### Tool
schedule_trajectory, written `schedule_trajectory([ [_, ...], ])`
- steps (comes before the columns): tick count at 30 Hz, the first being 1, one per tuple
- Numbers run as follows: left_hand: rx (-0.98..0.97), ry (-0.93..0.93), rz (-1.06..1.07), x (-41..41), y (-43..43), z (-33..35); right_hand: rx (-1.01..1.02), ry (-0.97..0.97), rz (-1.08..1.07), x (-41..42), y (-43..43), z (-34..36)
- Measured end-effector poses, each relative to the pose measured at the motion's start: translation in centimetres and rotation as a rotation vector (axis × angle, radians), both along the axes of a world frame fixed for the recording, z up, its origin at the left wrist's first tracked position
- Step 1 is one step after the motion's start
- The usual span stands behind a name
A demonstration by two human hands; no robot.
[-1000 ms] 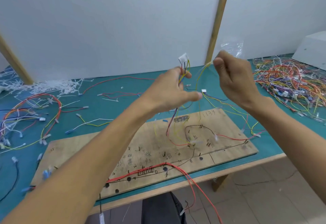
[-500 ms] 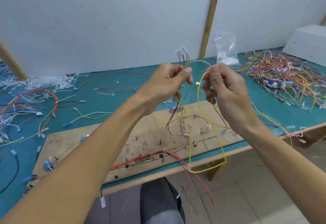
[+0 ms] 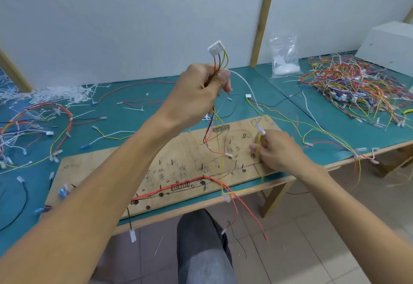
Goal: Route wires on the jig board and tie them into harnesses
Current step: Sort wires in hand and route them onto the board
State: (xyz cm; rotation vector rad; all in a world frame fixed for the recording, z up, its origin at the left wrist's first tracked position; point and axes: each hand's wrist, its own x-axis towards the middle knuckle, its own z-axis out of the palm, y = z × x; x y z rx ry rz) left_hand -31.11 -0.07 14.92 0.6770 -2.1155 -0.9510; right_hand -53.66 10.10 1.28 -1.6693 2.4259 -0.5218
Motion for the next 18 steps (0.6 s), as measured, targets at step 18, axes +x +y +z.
schedule_trajectory([
  [18,-0.130,-0.210,-0.073,-0.3,0.7,-1.3,-0.809,-0.301,0.332,7.2,0.1,8.4],
])
